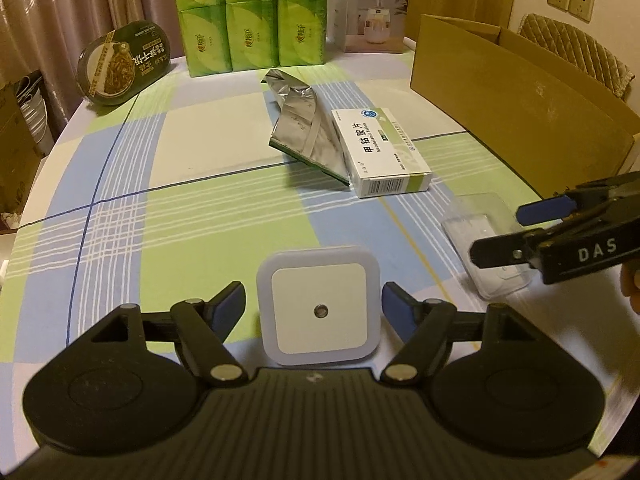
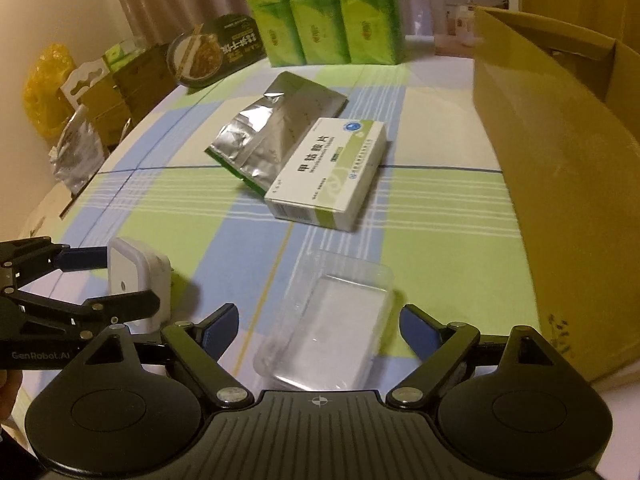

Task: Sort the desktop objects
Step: 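Lift the night-light with left tool while right tool lifts the clear tray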

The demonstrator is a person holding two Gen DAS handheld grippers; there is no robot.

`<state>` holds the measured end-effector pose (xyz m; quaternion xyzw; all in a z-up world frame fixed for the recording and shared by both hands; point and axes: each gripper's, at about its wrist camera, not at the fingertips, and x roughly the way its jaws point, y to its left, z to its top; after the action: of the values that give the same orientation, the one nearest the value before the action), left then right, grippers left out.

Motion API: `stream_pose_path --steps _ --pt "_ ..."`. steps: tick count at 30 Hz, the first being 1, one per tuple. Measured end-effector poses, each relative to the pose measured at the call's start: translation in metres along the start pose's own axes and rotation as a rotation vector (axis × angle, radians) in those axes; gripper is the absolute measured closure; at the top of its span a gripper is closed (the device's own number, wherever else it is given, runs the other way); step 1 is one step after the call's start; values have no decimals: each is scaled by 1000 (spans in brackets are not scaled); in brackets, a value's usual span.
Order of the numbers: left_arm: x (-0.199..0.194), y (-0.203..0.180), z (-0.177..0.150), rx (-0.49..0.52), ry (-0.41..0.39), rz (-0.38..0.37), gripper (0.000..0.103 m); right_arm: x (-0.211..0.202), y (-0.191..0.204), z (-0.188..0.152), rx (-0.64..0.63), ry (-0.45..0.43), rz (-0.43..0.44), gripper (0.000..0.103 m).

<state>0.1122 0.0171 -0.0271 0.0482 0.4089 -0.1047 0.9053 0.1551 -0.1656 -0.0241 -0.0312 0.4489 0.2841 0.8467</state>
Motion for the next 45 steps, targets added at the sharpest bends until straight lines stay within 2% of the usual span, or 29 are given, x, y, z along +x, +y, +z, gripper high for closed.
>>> stream_pose_path --steps 5,7,9,10,18,29,38,45 --pt "3 0 -1 4 7 3 32 12 4 -3 -74 41 -25 22" --pt "5 -1 -1 9 14 5 32 12 3 -4 -93 46 -29 36" --pt "5 -3 -1 17 13 6 32 11 2 -4 -108 49 -35 47" --pt "5 -3 -1 19 13 6 32 10 1 -4 -110 50 -37 48" --pt "-4 -4 -2 4 8 9 32 0 -9 -8 -73 40 -43 48" --pt "4 -3 -2 9 24 16 32 4 -7 -7 -62 34 -48 46" --pt "9 -14 -2 85 22 53 35 4 -9 -8 -49 50 -53 41" --pt "12 -20 -5 110 23 72 36 7 -3 -9 -100 56 -69 41"
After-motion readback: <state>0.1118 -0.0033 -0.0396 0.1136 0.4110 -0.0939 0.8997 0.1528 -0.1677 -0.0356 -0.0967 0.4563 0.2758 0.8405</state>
